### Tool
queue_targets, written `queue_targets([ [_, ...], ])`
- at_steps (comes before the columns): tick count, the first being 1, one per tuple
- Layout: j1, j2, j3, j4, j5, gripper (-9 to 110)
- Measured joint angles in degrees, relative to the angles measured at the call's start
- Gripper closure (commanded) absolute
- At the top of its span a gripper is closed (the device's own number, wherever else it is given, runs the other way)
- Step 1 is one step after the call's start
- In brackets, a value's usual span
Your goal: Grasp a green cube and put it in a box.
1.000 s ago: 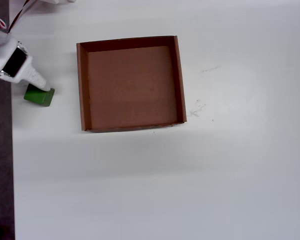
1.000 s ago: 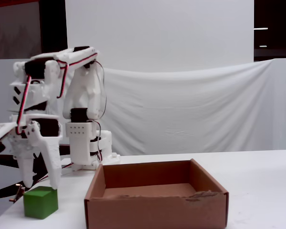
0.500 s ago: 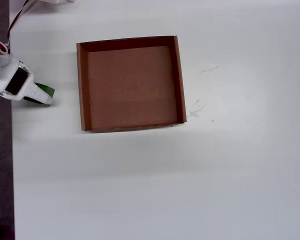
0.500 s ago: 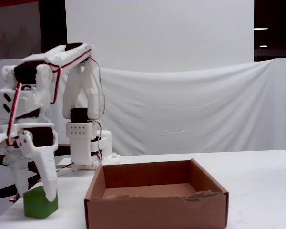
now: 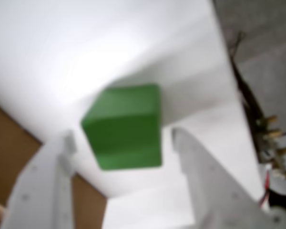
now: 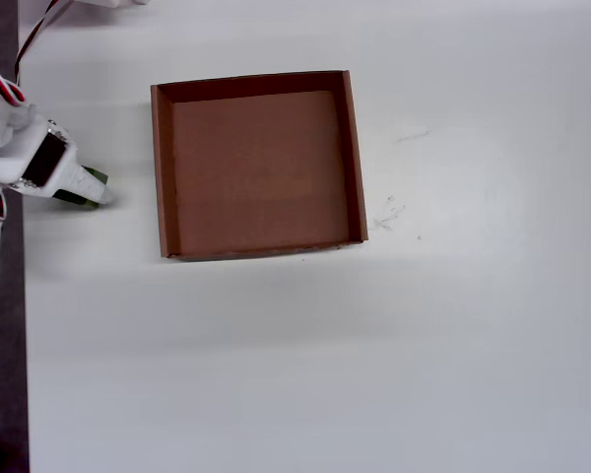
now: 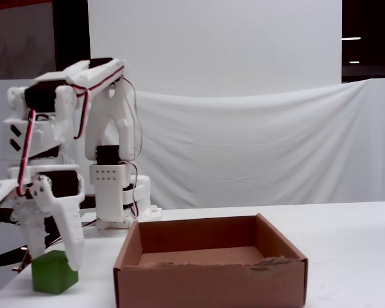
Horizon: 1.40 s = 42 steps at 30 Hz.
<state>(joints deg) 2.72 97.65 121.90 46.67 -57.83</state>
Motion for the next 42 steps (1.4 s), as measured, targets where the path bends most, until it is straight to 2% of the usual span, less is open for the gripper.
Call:
queue_targets([
  [33, 0.0, 0.09, 0.0, -1.05, 0.7, 89],
  [42, -1.49, 9.67, -5.01, 6.59, 0.7, 89],
])
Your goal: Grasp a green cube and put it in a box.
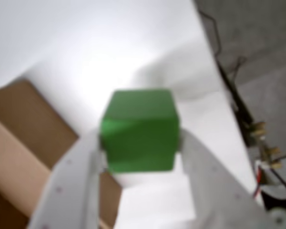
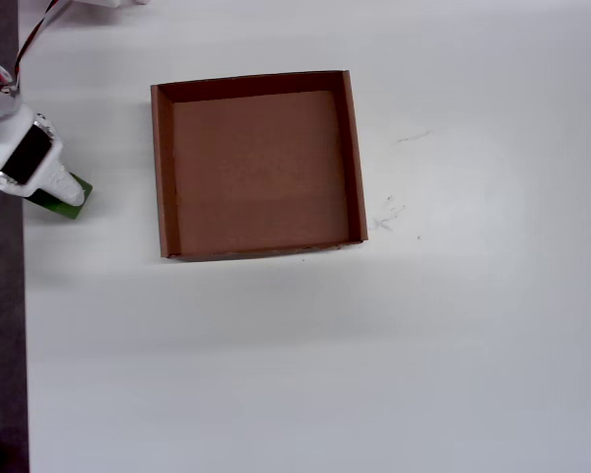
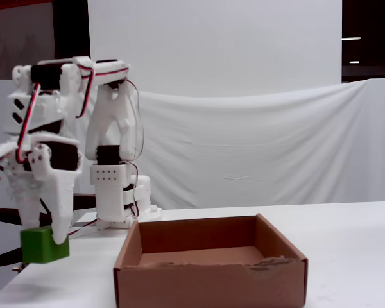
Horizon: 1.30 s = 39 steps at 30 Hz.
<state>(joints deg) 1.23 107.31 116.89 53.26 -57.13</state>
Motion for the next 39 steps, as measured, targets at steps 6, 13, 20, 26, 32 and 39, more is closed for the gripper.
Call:
queue_targets([
  [6, -5.89, 6.42, -3.6, 5.62, 0.0, 89],
  [13, -19.16, 10.99, -3.6, 8.0, -0.09, 89],
  [20, -30.5, 13.1, -3.08, 12.04, -0.35, 89],
  [26, -34.54, 12.92, 2.2, 10.28, -0.35, 89],
  [32, -35.68, 9.14, 5.36, 9.49, -0.35, 89],
  [39, -35.86, 3.87, 7.73, 3.78, -0.35, 89],
])
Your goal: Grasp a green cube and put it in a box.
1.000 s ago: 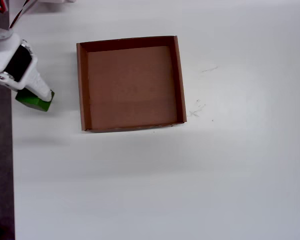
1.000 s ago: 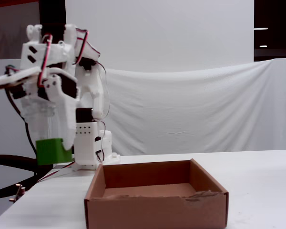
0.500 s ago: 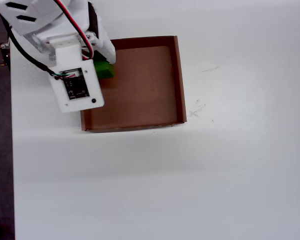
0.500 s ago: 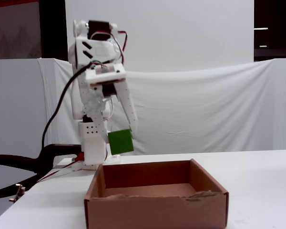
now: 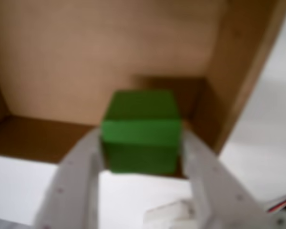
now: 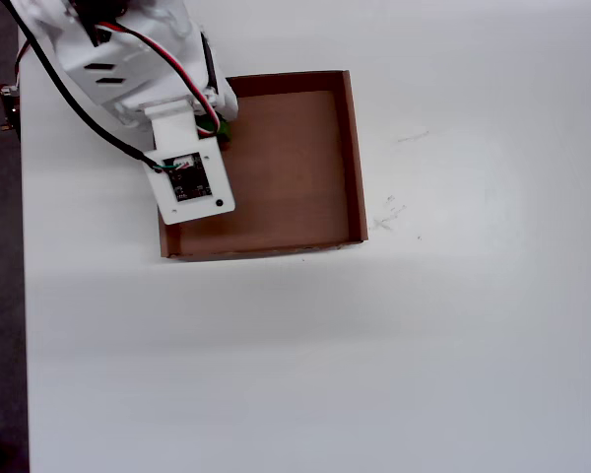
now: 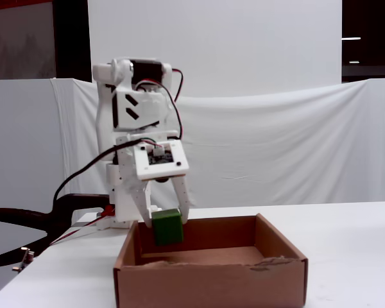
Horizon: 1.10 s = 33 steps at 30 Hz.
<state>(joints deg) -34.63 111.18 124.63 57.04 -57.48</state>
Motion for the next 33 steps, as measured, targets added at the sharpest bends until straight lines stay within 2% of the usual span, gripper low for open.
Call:
queue_targets([
  [15, 0.97, -12.13, -0.79, -8.26, 0.0, 88],
  [20, 1.32, -12.83, -1.67, -8.35, 0.0, 77],
  [22, 2.02, -12.66, -1.67, -8.26, 0.0, 76],
  [29, 7.82, -0.62, -6.77, 2.02, 0.0, 76],
  [33, 14.94, 10.9, -9.14, 10.37, 0.0, 76],
])
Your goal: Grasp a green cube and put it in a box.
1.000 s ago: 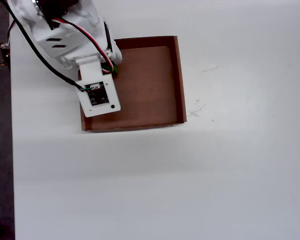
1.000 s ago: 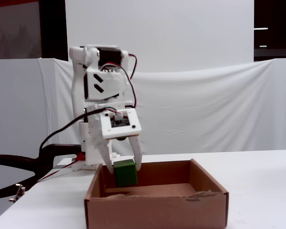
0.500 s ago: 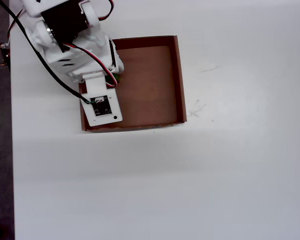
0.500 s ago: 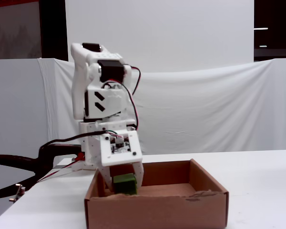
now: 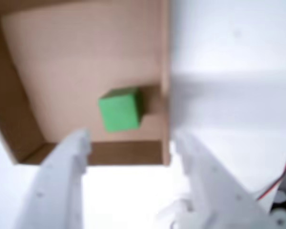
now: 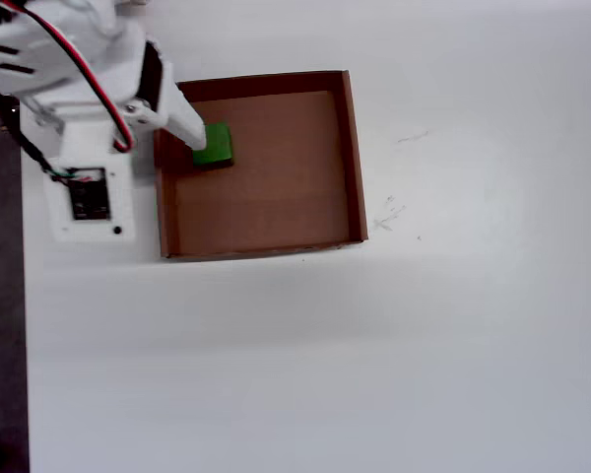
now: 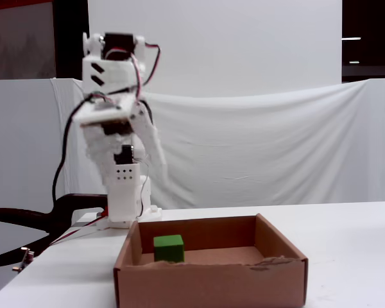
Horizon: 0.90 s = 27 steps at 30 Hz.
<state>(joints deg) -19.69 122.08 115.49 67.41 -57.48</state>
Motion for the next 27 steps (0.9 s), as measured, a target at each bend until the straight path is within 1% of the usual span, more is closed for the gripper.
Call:
queue_targets([
  [4, 12.48, 13.45, 5.19, 4.57, 0.0, 76],
  [7, 19.78, 23.73, 15.29, 5.54, 0.0, 76],
  [9, 22.41, 30.67, 22.76, 5.89, 0.0, 76],
  [13, 24.35, 41.84, 33.93, 5.8, 0.0, 76],
  [19, 25.22, 53.61, 45.7, 5.45, 0.0, 76],
  [23, 24.52, 59.41, 52.91, 3.25, 0.0, 77],
  [27, 23.29, 59.94, 54.93, 2.02, 0.0, 77],
])
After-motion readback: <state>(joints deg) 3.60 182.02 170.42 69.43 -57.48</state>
